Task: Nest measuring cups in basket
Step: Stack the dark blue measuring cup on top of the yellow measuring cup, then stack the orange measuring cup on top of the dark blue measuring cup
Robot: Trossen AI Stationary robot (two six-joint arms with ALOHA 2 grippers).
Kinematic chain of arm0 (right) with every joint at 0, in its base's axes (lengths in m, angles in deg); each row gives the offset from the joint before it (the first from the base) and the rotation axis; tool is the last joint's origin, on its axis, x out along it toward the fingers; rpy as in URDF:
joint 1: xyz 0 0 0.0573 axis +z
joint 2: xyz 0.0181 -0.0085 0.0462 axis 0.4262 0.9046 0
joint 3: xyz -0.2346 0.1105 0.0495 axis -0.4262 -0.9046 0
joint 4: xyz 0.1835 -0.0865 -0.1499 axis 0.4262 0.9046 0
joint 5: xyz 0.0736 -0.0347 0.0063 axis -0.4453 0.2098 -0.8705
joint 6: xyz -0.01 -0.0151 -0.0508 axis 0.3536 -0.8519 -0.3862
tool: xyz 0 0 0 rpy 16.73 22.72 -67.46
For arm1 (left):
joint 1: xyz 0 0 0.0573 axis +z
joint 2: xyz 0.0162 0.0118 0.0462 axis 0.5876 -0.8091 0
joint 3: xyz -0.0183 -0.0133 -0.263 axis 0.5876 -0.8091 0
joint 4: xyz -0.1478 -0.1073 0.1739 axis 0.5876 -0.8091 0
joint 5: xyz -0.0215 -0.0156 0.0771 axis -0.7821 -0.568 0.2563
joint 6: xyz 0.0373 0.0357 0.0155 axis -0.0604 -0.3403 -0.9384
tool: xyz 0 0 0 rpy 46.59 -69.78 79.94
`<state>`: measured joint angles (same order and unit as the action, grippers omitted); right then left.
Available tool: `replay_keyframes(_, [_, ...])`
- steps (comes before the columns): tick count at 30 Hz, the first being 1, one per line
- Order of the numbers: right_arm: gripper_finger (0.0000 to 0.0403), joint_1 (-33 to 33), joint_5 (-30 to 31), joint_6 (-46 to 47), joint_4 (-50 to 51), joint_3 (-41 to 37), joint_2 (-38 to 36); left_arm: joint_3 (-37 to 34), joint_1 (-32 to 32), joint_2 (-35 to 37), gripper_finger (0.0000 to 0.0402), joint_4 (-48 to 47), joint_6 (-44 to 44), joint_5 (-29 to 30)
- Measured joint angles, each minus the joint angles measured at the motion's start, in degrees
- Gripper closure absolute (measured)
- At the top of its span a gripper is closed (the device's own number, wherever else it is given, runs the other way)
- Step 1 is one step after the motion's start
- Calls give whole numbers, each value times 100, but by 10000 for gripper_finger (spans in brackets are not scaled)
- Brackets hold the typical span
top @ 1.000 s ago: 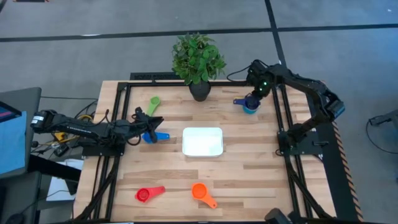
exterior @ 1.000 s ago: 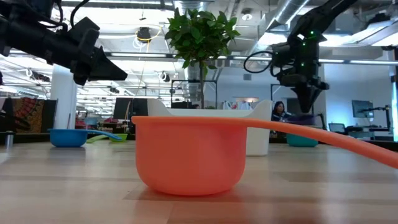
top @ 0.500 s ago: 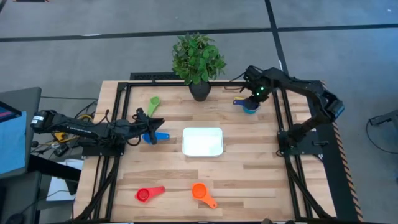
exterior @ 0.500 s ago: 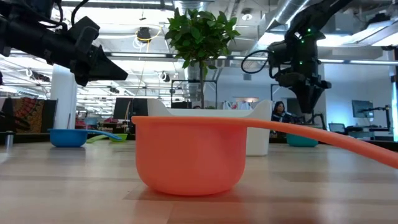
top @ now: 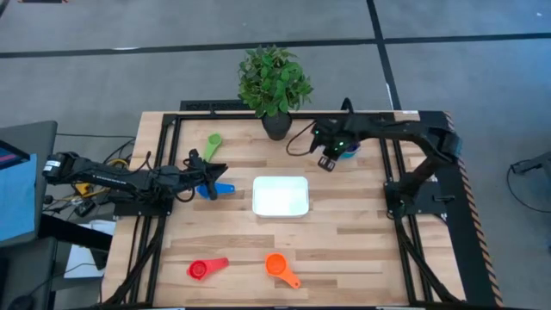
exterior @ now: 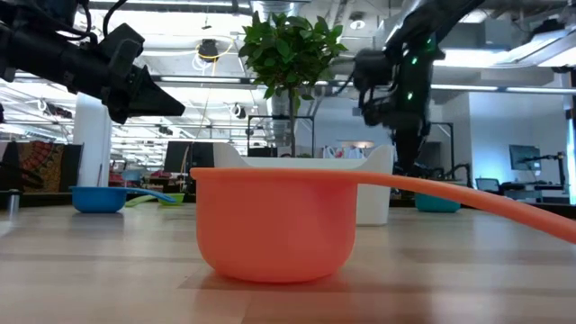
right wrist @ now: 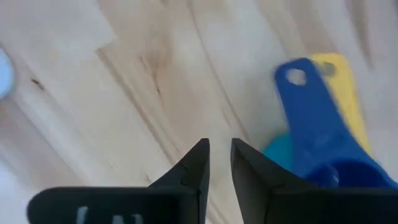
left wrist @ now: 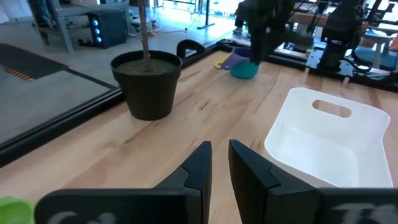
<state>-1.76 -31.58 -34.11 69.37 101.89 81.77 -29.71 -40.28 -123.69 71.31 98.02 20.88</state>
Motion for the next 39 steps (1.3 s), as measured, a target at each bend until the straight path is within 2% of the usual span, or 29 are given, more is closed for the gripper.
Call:
replay_keyframes(7, [329,21,751,-264,-328,-4,723,0,-4,-2,358,-31,88,-116])
replay_keyframes(11, [330,-171,1395,-338,-464,-2,793,0,-4,-1,358,-43,90,-113])
replay_keyframes(14, [330,-332,1450,-335,-522,0,647,0,-2,1,358,-44,55,-61])
replay_keyframes(22, [330,-510,1259,-339,-548,2,-216,0,0,1,358,-42,-50,24])
replay_keyframes(27, [330,-756,1203,115,-548,2,-628,0,0,1,358,-40,-41,31])
replay_keyframes(31, [334,-867,540,937,-306,-60,-830,0,-21,1,358,-42,123,-71])
replay_keyframes(34, [337,-458,164,1363,-406,-303,-1125,0,-87,1,358,-42,241,-256])
replay_keyframes(39, [337,775,150,2056,-529,-573,-1587,2,-281,-2,358,-44,285,-306])
